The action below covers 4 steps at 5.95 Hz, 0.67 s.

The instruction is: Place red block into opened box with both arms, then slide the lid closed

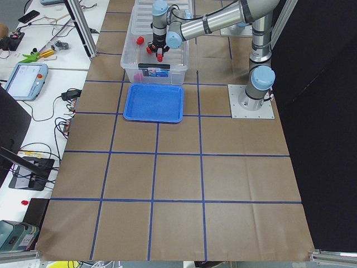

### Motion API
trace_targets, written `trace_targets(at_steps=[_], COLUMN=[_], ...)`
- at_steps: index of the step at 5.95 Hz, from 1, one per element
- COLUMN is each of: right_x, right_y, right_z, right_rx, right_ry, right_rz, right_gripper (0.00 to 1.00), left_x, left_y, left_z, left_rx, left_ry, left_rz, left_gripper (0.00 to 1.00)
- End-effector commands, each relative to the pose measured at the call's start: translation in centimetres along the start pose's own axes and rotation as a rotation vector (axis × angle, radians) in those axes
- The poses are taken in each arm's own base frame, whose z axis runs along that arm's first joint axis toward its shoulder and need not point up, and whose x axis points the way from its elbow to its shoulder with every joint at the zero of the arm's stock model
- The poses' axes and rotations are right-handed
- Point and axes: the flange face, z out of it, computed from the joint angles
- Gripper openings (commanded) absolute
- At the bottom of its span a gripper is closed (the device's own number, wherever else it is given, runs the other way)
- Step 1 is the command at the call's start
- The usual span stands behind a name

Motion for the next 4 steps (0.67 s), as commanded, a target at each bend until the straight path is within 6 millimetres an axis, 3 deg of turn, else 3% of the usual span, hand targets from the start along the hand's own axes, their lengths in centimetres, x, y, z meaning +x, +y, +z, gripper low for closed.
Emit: trace_targets(at_steps=[1, 2, 3, 4], right_x=[-1.1, -1.2, -1.2, -1.3], right_y=[0.5, 0.1, -0.2, -0.3], right_z=[0.2, 0.5, 0.4, 0.3], right_rx=[-0.003, 0.001, 0.014, 0.025], right_ry=[-0.008, -0.007, -0.012, -0.016], right_rz=[-0.005, -0.003, -0.003, 0.0], right_gripper=[1.0, 1.0, 1.0, 1.0], left_x=[-0.4, -0.3, -0.4, -0.4], left_y=[0.5, 0.2, 0.3, 0.0], left_z=[4.8, 4.9, 4.3, 2.5], left_rx=[-0.01, -0.009, -0.008, -0.01], left_ry=[0.021, 0.024, 0.024, 0.017], left_rz=[0.019, 0.018, 0.007, 0.0], left_gripper=[0.06, 0.21, 0.95, 0.96])
